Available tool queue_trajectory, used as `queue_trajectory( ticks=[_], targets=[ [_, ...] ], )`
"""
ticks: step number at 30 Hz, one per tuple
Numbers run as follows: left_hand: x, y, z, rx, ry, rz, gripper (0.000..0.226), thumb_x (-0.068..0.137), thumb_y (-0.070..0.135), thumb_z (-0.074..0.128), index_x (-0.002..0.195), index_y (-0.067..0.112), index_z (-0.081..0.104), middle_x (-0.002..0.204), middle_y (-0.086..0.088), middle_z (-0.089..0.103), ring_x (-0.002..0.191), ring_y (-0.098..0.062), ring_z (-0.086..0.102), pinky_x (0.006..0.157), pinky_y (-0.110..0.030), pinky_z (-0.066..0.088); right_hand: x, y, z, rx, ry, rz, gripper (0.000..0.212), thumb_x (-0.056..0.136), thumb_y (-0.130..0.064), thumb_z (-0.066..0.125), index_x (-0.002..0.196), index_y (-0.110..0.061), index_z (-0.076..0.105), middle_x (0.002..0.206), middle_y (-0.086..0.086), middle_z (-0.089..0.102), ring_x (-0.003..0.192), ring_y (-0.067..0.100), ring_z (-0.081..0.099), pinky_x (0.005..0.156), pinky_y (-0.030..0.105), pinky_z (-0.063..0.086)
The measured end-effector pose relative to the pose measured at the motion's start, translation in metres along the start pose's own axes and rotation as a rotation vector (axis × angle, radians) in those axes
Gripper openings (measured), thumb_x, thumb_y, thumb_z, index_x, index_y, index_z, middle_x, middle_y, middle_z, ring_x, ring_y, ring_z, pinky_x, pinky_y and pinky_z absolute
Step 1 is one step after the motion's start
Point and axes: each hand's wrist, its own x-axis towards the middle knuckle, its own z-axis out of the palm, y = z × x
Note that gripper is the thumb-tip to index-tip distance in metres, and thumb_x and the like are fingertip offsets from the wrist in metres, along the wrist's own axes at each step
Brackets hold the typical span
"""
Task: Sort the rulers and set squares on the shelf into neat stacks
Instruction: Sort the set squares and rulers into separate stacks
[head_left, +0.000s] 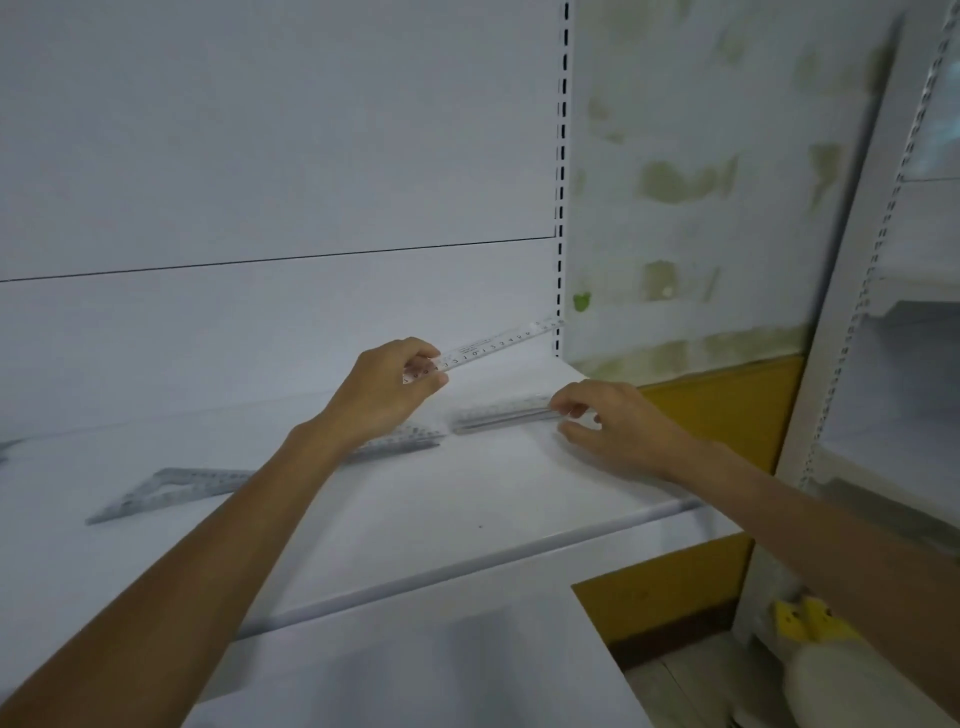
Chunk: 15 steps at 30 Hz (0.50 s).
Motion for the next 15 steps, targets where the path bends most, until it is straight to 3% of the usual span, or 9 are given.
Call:
queue_trajectory(
  ticks=[5, 15],
  targets=[
    [0.009, 0.016, 0.028, -0.025, -0.004, -0.015, 0.026, 0.086, 0.027, 0.062, 0.110, 0.020, 0.059, 0.102, 0.006, 0.060, 0.096, -0.007, 0.054, 0.078, -0.017, 0.036, -0.007, 0.016, 0.005, -0.080, -0.105, -0.021, 0.028, 0.091, -0.030, 0.049, 0.115, -0.021, 0.060, 0.116, -0.002, 0.059, 0.106, 0.013, 0.051, 0.094, 0.025, 0.039],
    [0.026, 0.023, 0.072, 0.012, -0.146, -0.039, 0.025, 0.084, 0.025, 0.064, 0.108, 0.018, 0.061, 0.111, 0.001, 0.062, 0.101, -0.010, 0.053, 0.082, -0.020, 0.035, -0.006, 0.021, 0.011, -0.029, -0.067, -0.055, 0.026, 0.092, -0.031, 0.046, 0.112, -0.020, 0.060, 0.118, -0.002, 0.055, 0.107, 0.013, 0.047, 0.091, 0.024, 0.036]
  ],
)
